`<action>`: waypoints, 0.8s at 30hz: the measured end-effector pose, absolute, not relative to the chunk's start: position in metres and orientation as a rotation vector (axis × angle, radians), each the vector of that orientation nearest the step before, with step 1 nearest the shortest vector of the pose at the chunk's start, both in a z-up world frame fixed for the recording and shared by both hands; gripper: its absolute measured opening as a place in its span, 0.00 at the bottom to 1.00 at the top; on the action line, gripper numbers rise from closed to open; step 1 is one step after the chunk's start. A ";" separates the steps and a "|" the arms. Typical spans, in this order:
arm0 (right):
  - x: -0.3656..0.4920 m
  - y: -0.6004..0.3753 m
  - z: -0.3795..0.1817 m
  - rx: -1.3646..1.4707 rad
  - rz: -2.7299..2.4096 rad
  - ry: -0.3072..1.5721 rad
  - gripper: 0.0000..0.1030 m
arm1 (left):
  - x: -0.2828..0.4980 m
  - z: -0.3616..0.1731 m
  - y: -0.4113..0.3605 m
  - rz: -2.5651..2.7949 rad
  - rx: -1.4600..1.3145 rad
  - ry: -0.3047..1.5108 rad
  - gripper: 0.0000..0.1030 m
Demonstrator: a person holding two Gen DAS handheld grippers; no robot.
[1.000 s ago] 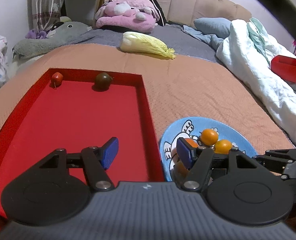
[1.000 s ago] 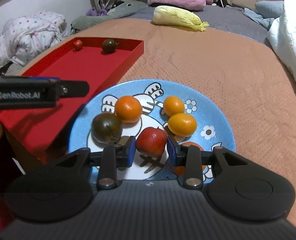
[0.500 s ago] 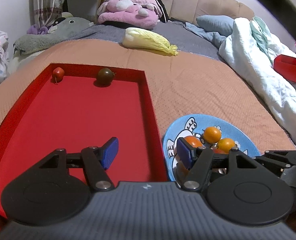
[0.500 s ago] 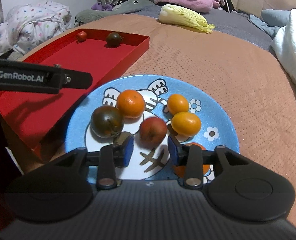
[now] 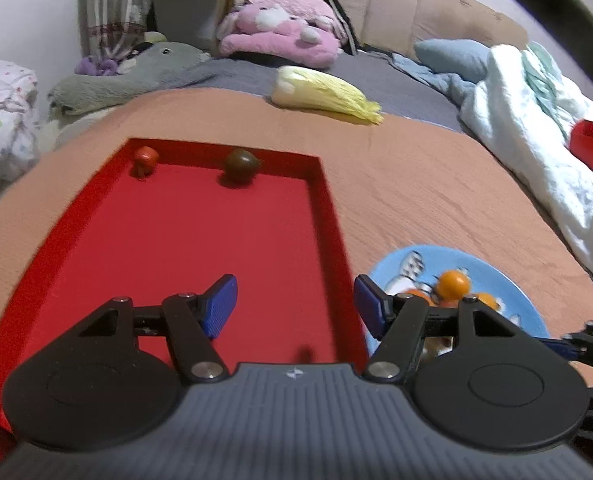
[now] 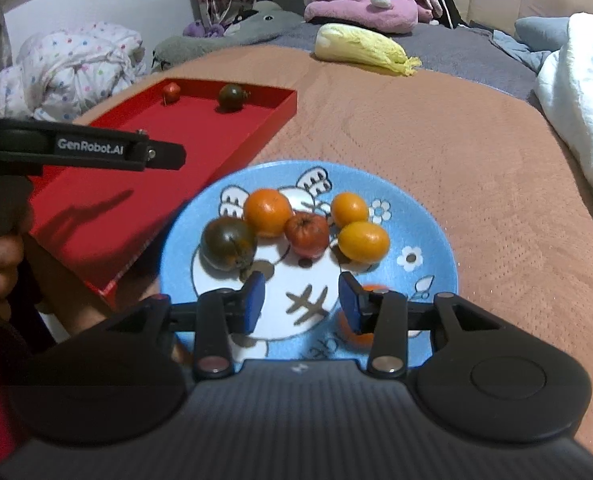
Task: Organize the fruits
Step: 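Move both grippers back over the last two tomatoes in the red tray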
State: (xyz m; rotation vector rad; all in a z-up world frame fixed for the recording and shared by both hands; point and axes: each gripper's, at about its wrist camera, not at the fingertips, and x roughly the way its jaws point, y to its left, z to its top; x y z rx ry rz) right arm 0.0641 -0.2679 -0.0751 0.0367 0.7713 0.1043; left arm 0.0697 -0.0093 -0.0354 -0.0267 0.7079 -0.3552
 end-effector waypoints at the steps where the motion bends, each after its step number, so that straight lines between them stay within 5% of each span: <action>1: 0.065 -0.267 -0.073 0.039 0.107 0.766 0.42 | 0.072 -0.035 -0.006 -0.341 -0.031 0.710 0.68; 24: 0.095 -0.221 -0.050 0.032 0.208 0.720 0.42 | 0.103 -0.025 0.051 -0.157 -0.035 0.718 0.68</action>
